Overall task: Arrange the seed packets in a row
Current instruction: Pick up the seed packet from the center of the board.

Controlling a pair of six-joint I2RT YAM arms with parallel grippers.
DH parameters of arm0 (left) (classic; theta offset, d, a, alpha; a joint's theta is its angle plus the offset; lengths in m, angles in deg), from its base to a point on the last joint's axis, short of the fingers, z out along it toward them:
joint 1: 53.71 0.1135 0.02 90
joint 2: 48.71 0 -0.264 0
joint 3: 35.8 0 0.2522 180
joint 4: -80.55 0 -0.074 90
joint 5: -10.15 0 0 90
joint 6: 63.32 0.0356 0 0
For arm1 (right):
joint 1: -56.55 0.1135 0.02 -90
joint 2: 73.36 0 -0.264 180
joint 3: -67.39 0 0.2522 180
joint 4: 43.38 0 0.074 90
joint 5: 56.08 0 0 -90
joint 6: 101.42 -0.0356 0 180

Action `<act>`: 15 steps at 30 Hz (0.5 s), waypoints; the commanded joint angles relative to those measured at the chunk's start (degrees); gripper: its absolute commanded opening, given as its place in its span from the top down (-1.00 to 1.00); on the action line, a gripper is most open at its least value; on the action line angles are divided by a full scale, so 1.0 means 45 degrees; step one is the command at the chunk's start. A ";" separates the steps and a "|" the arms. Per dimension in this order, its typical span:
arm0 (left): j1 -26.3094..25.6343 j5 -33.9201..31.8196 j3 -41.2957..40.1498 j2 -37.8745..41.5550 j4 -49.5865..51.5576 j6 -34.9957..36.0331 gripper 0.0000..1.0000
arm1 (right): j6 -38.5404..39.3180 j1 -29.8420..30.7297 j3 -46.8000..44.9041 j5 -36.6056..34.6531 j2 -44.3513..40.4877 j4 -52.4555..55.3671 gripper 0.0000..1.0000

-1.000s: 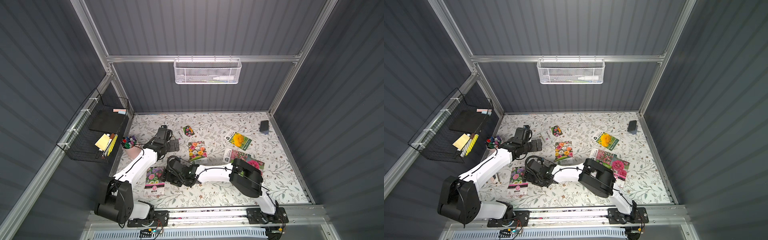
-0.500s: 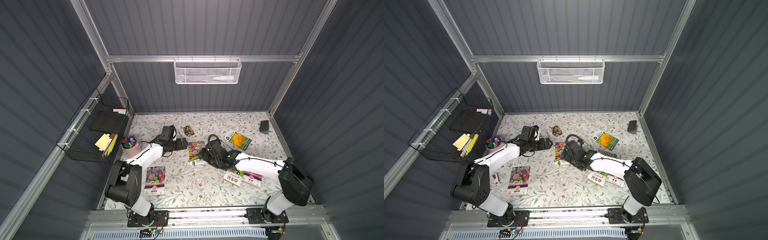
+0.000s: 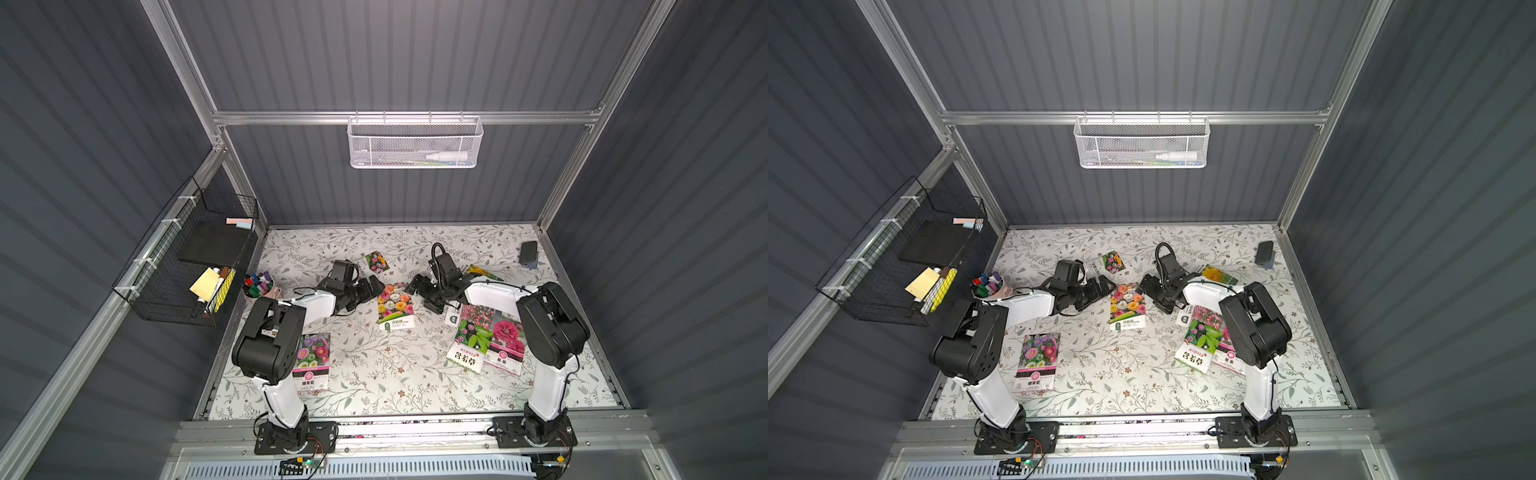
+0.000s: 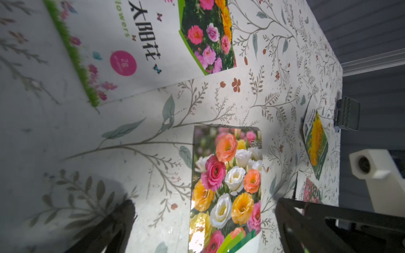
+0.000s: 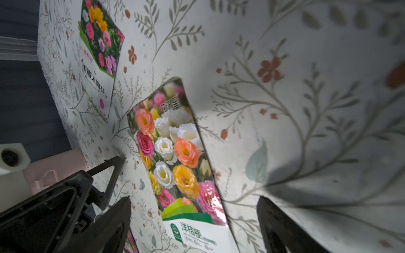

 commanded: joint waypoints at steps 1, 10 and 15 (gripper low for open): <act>-0.0233 0.0233 -0.0514 -0.0189 -0.0862 -0.0888 -0.99 | -0.0261 -0.0098 0.0191 0.1256 0.0629 -0.0223 -0.82; -0.1006 0.0385 -0.1142 -0.0870 -0.1346 -0.1746 -0.99 | -0.1165 -0.0119 0.0035 0.2147 0.1538 -0.1384 -0.78; -0.1456 0.0401 -0.1462 -0.1352 -0.2274 -0.2387 -0.99 | -0.1686 -0.0112 -0.0291 0.2502 0.1802 -0.2214 -0.75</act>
